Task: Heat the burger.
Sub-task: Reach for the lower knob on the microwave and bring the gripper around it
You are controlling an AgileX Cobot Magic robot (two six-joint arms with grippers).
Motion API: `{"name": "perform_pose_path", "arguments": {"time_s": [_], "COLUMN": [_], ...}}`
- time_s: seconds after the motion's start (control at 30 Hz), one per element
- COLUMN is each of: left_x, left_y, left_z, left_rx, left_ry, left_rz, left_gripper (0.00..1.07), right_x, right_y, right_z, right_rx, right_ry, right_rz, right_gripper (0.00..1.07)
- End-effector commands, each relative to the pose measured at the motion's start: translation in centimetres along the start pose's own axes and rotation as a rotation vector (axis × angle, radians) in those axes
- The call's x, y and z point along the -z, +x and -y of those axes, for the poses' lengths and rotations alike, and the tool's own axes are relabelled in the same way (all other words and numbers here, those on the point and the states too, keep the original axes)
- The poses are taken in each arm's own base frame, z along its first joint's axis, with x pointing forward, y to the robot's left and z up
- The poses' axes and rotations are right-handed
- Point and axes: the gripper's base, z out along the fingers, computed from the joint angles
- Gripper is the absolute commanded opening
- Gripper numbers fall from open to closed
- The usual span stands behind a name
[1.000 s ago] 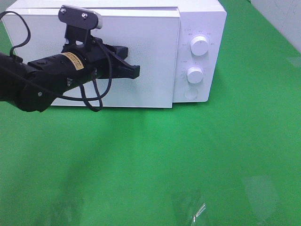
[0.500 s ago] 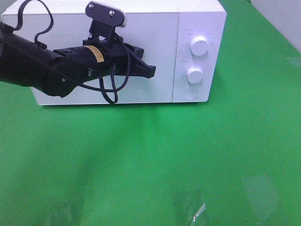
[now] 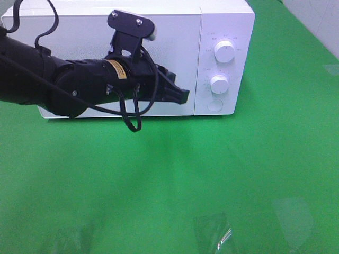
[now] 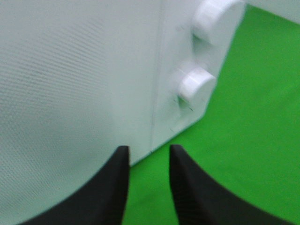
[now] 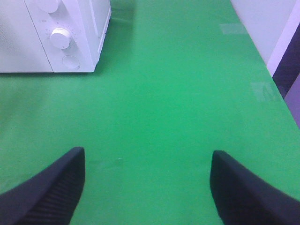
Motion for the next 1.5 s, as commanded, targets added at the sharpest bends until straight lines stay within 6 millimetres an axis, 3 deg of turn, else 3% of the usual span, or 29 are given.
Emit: {"name": "perform_pose_path", "arguments": {"time_s": [0.03, 0.07, 0.2, 0.6, 0.73, 0.77, 0.87, 0.93, 1.03, 1.07, 1.1, 1.13, 1.17, 1.2, 1.23, 1.33, 1.37, 1.43, 1.5], "left_x": [1.1, 1.7, 2.4, 8.1, 10.1, 11.1, 12.4, 15.1, 15.8, 17.3, 17.3, 19.1, 19.1, 20.9, 20.9, 24.1, 24.1, 26.9, 27.6], "left_y": [0.2, 0.7, 1.2, 1.7, 1.4, 1.0, 0.5, -0.7, -0.9, -1.2, -1.2, -1.3, -1.3, -1.4, -1.4, -1.5, -1.5, -2.2, -2.4], "left_z": [1.2, 1.8, 2.0, 1.5, 0.0, -1.2, -2.4, -5.5, -6.4, -8.0, -8.0, -9.6, -9.6, -10.7, -10.7, -12.0, -12.0, -11.5, -11.2], "left_rx": [-0.006, -0.014, -0.016, -0.021, 0.039, 0.075, 0.110, 0.196, 0.221, 0.259, 0.259, 0.308, 0.308, 0.350, 0.350, 0.420, 0.420, 0.431, 0.426], "left_ry": [0.029, 0.045, 0.053, 0.053, 0.015, -0.013, -0.039, -0.114, -0.136, -0.174, -0.174, -0.219, -0.219, -0.256, -0.256, -0.320, -0.320, -0.353, -0.357], "left_rz": [-0.066, -0.139, -0.241, -0.693, -0.796, -0.823, -0.830, -0.804, -0.799, -0.794, -0.794, -0.793, -0.793, -0.795, -0.795, -0.782, -0.782, -0.726, -0.706], "left_gripper": [0.62, 0.89, 1.01, 1.00, 1.00, 1.00, 1.00, 1.00, 1.00, 1.00, 1.00, 1.00, 1.00, 1.00, 1.00, 1.00, 1.00, 1.00, 1.00], "right_x": [0.3, 0.3, 0.3, 0.3, 0.3, 0.3, 0.3, 0.3, 0.3, 0.3, 0.3, 0.3, 0.3, 0.3, 0.3, 0.3, 0.3, 0.3, 0.3], "right_y": [0.1, 0.1, 0.1, 0.1, 0.1, 0.1, 0.1, 0.1, 0.1, 0.1, 0.1, 0.1, 0.1, 0.1, 0.1, 0.1, 0.1, 0.1, 0.1], "right_z": [0.0, 0.0, 0.0, 0.0, 0.0, 0.0, 0.0, 0.0, 0.0, 0.0, 0.0, 0.0, 0.0, 0.0, 0.0, 0.0, 0.0, 0.0, 0.0], "right_rx": [0.002, 0.002, 0.002, 0.002, 0.002, 0.002, 0.002, 0.002, 0.002, 0.002, 0.002, 0.002, 0.002, 0.002, 0.002, 0.002, 0.002, 0.002, 0.002], "right_ry": [0.002, 0.002, 0.002, 0.002, 0.002, 0.002, 0.002, 0.002, 0.002, 0.002, 0.002, 0.002, 0.002, 0.002, 0.002, 0.002, 0.002, 0.002, 0.002], "right_rz": [0.034, 0.034, 0.034, 0.034, 0.034, 0.034, 0.034, 0.034, 0.034, 0.034, 0.034, 0.034, 0.034, 0.034, 0.034, 0.034, 0.034, 0.034, 0.034], "right_gripper": [0.73, 0.73, 0.73, 0.73, 0.73, 0.73, 0.73, 0.73, 0.73, 0.73, 0.73, 0.73, 0.73, 0.73, 0.73, 0.73, 0.73, 0.73, 0.73]}}
